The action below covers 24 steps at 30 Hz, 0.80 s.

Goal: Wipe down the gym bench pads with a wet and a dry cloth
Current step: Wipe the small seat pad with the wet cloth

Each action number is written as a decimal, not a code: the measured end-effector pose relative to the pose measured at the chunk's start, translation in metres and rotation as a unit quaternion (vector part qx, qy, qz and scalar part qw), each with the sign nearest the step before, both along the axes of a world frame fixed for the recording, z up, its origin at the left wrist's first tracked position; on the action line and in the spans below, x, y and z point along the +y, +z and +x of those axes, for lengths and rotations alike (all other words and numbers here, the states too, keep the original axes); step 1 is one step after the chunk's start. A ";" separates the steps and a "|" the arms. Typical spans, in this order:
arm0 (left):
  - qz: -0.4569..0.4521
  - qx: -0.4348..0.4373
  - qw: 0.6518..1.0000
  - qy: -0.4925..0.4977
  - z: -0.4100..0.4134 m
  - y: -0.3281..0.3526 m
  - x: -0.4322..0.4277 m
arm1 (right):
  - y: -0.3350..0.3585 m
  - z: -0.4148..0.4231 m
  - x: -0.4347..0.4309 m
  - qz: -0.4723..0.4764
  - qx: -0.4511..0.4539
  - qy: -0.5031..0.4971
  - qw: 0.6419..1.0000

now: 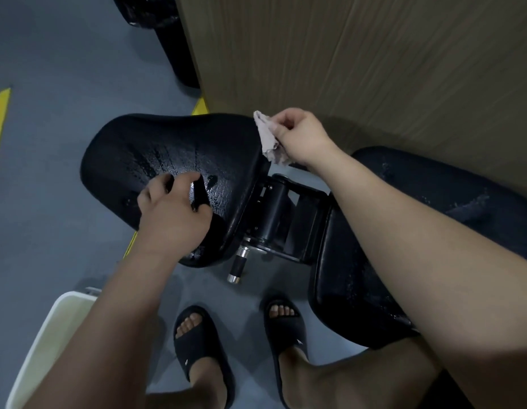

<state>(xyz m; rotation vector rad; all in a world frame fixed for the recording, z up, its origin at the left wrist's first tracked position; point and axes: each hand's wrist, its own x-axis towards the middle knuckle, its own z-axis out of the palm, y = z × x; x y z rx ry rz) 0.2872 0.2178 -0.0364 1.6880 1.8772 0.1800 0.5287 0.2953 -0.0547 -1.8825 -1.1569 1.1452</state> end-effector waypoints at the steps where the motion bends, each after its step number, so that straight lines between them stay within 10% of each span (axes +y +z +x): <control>1: -0.001 0.000 1.000 -0.001 0.000 0.000 0.000 | -0.001 0.002 -0.002 0.000 0.012 0.013 1.000; 14: 0.005 0.002 1.000 -0.007 -0.003 -0.005 0.002 | -0.011 -0.009 -0.001 0.123 -0.181 0.061 0.974; 24: 0.003 0.000 1.000 -0.010 -0.004 -0.009 0.002 | 0.004 -0.022 -0.007 0.152 -0.107 0.054 0.981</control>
